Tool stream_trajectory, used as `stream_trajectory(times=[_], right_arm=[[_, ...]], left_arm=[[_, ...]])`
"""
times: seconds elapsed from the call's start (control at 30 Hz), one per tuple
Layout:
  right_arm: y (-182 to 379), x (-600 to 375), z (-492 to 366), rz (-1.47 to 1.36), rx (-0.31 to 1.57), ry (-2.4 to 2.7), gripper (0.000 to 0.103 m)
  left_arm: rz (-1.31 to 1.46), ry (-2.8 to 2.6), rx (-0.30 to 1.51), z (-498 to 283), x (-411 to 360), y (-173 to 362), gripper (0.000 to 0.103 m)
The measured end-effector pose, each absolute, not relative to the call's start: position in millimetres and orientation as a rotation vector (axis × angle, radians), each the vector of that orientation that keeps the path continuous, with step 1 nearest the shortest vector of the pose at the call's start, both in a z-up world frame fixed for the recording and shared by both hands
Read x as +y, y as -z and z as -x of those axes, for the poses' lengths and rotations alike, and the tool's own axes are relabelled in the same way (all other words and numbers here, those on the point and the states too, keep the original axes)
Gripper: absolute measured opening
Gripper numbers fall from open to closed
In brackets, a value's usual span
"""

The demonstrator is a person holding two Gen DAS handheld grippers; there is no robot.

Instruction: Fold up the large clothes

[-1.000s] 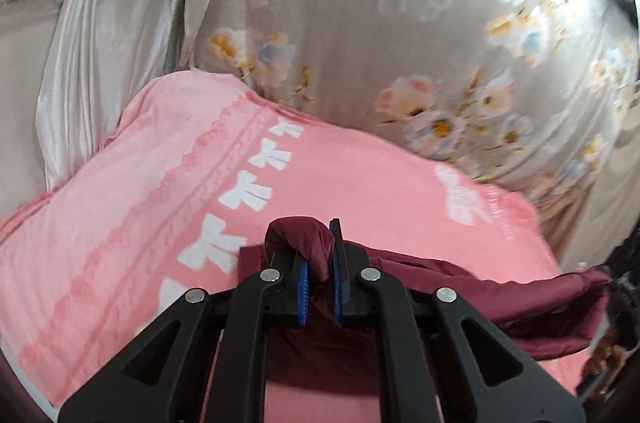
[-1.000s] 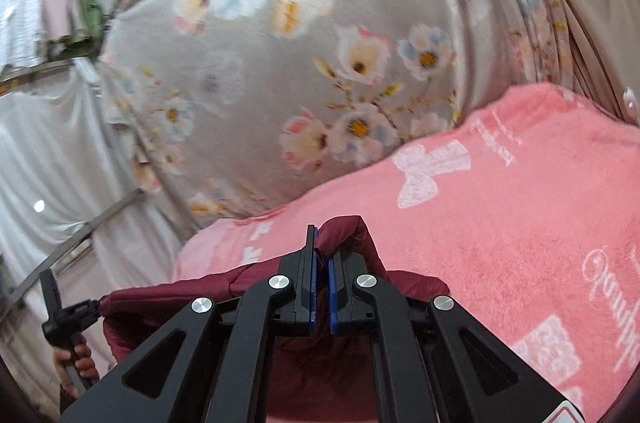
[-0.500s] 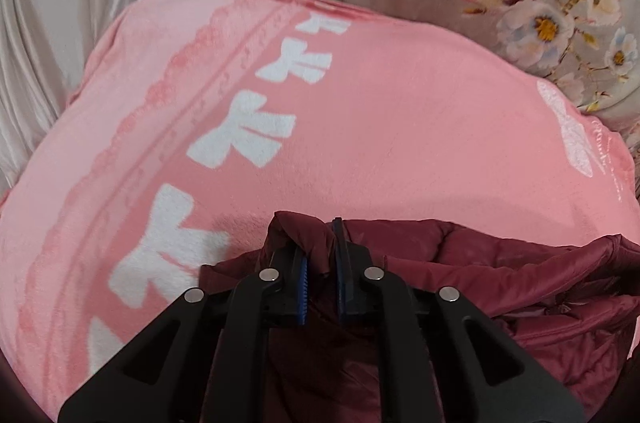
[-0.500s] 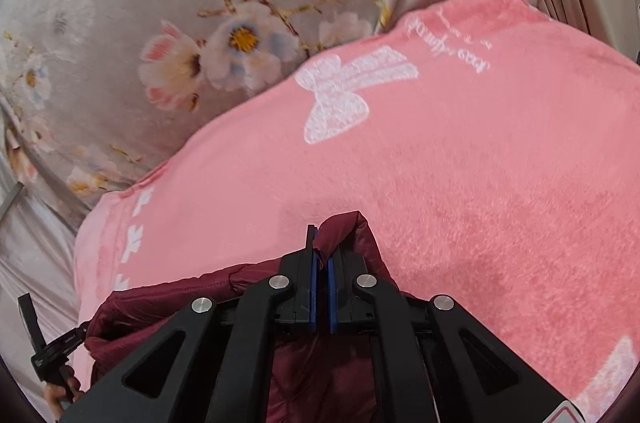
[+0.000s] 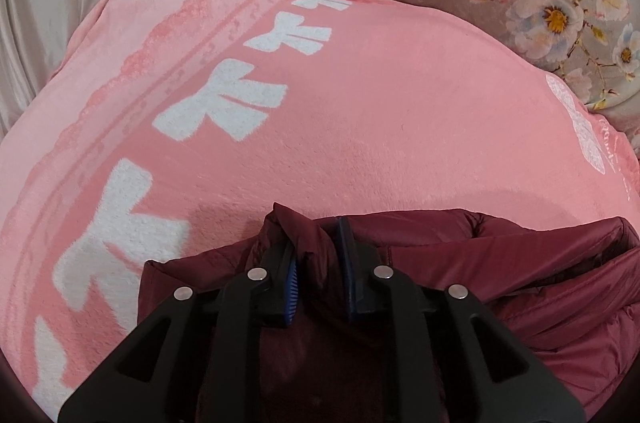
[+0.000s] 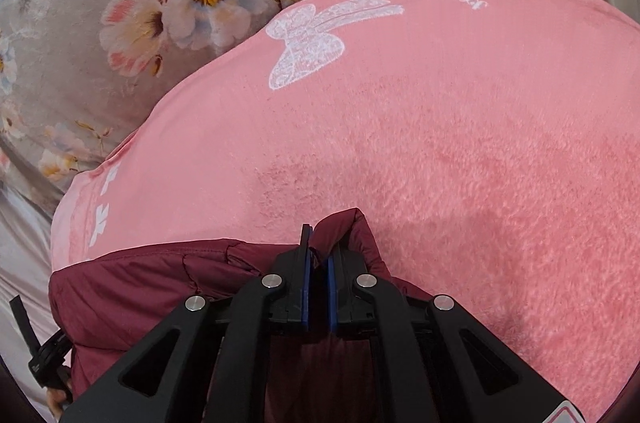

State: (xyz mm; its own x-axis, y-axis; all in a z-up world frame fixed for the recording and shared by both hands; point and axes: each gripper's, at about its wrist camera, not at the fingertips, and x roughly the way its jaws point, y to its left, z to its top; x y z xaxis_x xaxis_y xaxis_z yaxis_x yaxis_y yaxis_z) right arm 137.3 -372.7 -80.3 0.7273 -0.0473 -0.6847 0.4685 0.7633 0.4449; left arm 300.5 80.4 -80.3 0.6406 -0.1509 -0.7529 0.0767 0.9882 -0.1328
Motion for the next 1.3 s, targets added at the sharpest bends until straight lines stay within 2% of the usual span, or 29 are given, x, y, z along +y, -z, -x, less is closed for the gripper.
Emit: stream_trajectory(times=[0.23, 0.3, 0.37, 0.43, 0.5, 0.6, 0.7, 0.8, 0.87, 1.03, 1.3], right_arm=[[79.1, -384.3, -129.5, -0.737, 0.673, 0.258, 0.009], [63.7, -395.2, -111.5, -0.793, 0.612, 0.242, 0.021], [40.5, -401.5, -91.0, -0.775, 0.549, 0.285, 0.028], [15.7, -402.0, -75.8, -0.728, 0.511, 0.322, 0.028], [-5.8, -393.7, -68.4, -0.661, 0.498, 0.338, 0.028], [-29.7, -362.5, -70.9, -0.536, 0.506, 0.302, 0.028], [-40.8, -308.0, -91.6, -0.420, 0.560, 0.182, 0.027], [-32.4, -246.6, -124.2, -0.300, 0.640, 0.079, 0.014], [-24.2, -213.0, -142.0, -0.201, 0.672, 0.060, 0.011], [-1.6, -181.5, -176.1, -0.123, 0.735, 0.048, 0.011], [47.6, -204.8, -194.9, -0.221, 0.837, 0.061, 0.011]], left_arm=[[0.174, 0.158, 0.876, -299.8, 95.4, 75.7, 0.022], [0.196, 0.168, 0.883, -294.7, 104.4, 64.2, 0.024], [0.193, 0.164, 0.858, -284.7, 115.8, 43.0, 0.029], [0.139, 0.088, 0.805, -272.9, 125.0, 15.7, 0.040], [0.054, -0.029, 0.726, -262.7, 127.7, -8.4, 0.056], [0.021, -0.075, 0.624, -245.3, 122.5, -47.1, 0.056], [0.065, 0.147, 0.668, -238.1, 86.3, -61.5, 0.056], [-0.003, 0.264, 0.738, -236.6, 26.9, -45.4, 0.056], [-0.038, 0.289, 0.781, -238.3, -6.1, -25.9, 0.056], [-0.060, 0.291, 0.877, -253.1, -50.3, 23.9, 0.056], [-0.077, 0.249, 0.893, -259.9, -59.5, 58.1, 0.056]])
